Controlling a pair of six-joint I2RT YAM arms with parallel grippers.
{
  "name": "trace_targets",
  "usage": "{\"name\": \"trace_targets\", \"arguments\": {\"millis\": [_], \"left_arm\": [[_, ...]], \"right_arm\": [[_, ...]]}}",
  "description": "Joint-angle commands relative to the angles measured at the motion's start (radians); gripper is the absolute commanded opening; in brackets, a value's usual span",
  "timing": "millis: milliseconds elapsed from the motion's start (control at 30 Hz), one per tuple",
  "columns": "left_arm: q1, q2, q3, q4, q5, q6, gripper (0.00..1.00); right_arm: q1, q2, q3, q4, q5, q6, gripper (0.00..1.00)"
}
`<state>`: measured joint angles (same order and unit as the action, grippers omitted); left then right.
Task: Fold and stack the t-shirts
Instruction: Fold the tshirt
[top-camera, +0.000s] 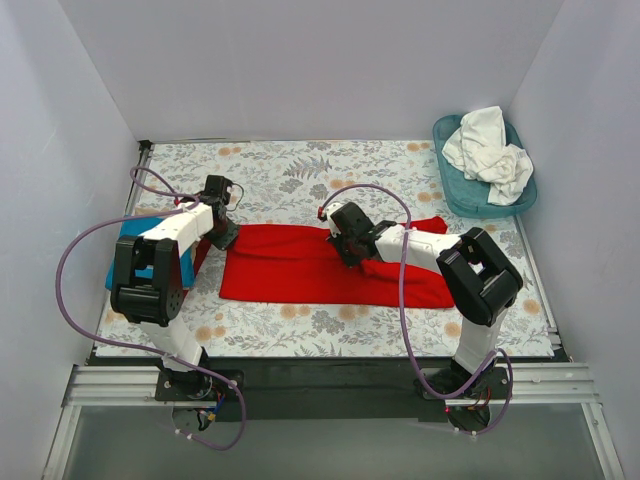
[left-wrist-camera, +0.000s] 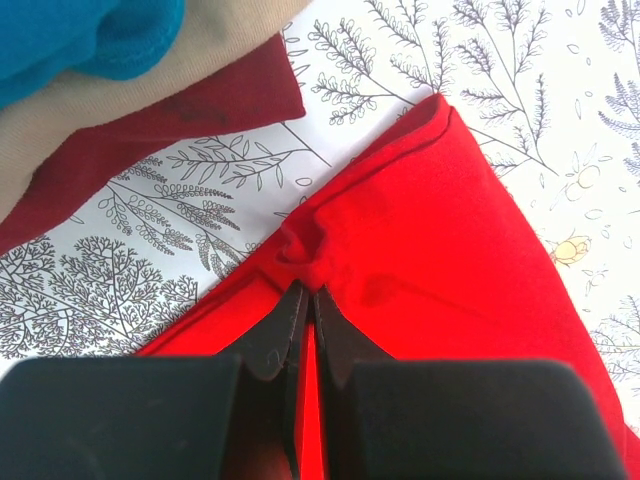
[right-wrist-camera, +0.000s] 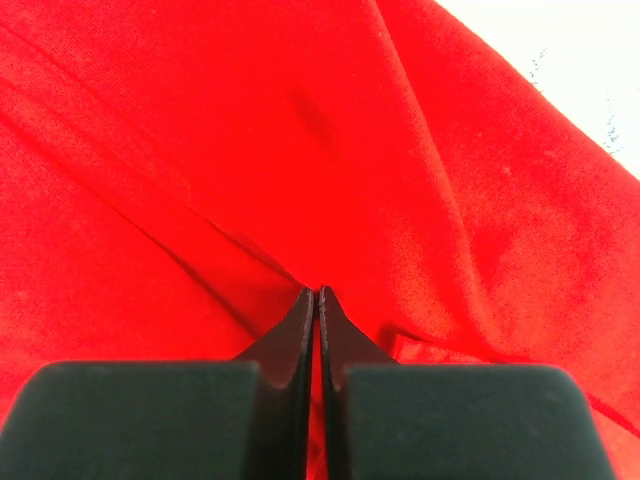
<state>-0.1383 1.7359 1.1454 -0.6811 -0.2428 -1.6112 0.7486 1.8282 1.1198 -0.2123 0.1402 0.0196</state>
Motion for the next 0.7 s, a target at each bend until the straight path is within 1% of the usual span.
{"name": "trace_targets", "arguments": {"millis": [0, 33, 67, 100, 133, 167, 200, 333, 667], "left_arm": [[0.008, -0.059, 0.040, -0.014, -0.006, 0.011, 0.00], [0.008, -0.059, 0.042, -0.015, -0.006, 0.013, 0.00], [0.008, -0.061, 0.042, -0.018, -0.006, 0.014, 0.00], [0.008, -0.062, 0.043, -0.017, -0.006, 0.016, 0.00], [0.008, -0.062, 0.042, -0.017, -0.004, 0.017, 0.00], [0.008, -0.062, 0.042, -0.017, -0.004, 0.017, 0.00], [0.008, -0.062, 0.040, -0.018, -0.003, 0.017, 0.00], [0.008, -0.065, 0.039, -0.018, -0.003, 0.017, 0.00], [0.009, -0.064, 0.036, -0.017, 0.005, 0.017, 0.00]], "right_arm": [[0.001, -0.003, 0.003, 0.010, 0.039, -0.001, 0.01], [0.001, -0.007, 0.003, 0.010, 0.036, 0.000, 0.01], [0.001, -0.015, 0.002, 0.008, 0.023, 0.003, 0.04], [0.001, -0.018, 0.002, 0.008, 0.016, 0.002, 0.15], [0.001, -0.023, 0.000, 0.007, 0.012, 0.003, 0.22], [0.001, -0.024, -0.002, 0.010, 0.007, 0.005, 0.27], [0.003, -0.020, 0.001, 0.008, 0.004, 0.003, 0.29], [0.001, -0.004, 0.014, 0.014, 0.002, 0.008, 0.31], [0.003, 0.040, 0.066, 0.030, -0.033, 0.022, 0.32]]}}
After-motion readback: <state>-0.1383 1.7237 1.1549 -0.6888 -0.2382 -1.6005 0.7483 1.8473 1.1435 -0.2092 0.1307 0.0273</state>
